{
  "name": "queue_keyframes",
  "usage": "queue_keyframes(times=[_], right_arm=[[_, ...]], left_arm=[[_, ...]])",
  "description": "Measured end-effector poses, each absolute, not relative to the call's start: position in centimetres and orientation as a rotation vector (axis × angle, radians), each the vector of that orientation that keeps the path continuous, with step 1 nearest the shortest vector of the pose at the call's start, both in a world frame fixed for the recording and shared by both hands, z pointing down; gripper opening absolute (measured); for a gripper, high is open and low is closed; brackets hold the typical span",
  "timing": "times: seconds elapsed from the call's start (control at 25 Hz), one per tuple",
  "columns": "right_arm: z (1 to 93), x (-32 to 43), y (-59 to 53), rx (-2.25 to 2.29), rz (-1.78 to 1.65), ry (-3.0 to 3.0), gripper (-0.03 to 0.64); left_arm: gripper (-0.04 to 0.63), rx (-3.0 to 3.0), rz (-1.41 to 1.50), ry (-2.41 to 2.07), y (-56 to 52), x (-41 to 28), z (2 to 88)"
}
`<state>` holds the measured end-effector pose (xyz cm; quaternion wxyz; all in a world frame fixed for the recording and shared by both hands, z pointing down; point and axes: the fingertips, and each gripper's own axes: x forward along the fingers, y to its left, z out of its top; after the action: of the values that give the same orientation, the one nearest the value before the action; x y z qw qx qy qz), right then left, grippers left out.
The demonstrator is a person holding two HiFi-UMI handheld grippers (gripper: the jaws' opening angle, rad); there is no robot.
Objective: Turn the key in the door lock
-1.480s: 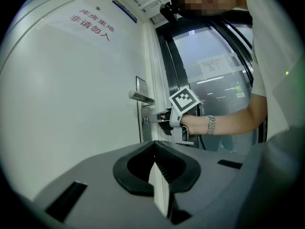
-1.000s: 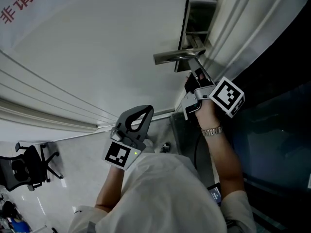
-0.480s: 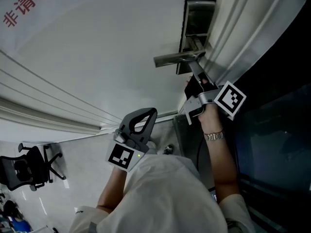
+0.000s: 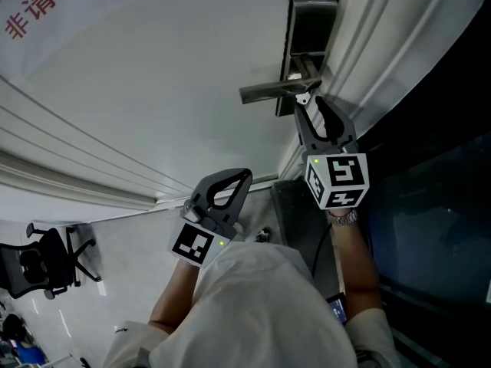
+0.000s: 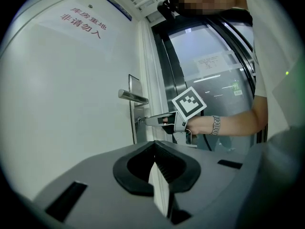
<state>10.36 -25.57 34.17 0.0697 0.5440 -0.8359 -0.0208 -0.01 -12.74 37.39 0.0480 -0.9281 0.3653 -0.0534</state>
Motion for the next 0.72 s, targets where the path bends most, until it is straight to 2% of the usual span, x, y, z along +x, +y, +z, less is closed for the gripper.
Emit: queue_keyframes(times=[0.32, 0.72], right_arm=[[34.2, 9.2, -25.3, 1.419, -0.779, -1.96, 0.158], [34.4, 8.1, -26.3, 1.251, -1.028, -1.723, 0.156]], left_arm=[[0.003, -2.828, -0.144, 1.13, -12.9, -0.3, 37.2], [0.003, -2.827, -0.157, 1.129, -13.1, -0.6, 37.5]])
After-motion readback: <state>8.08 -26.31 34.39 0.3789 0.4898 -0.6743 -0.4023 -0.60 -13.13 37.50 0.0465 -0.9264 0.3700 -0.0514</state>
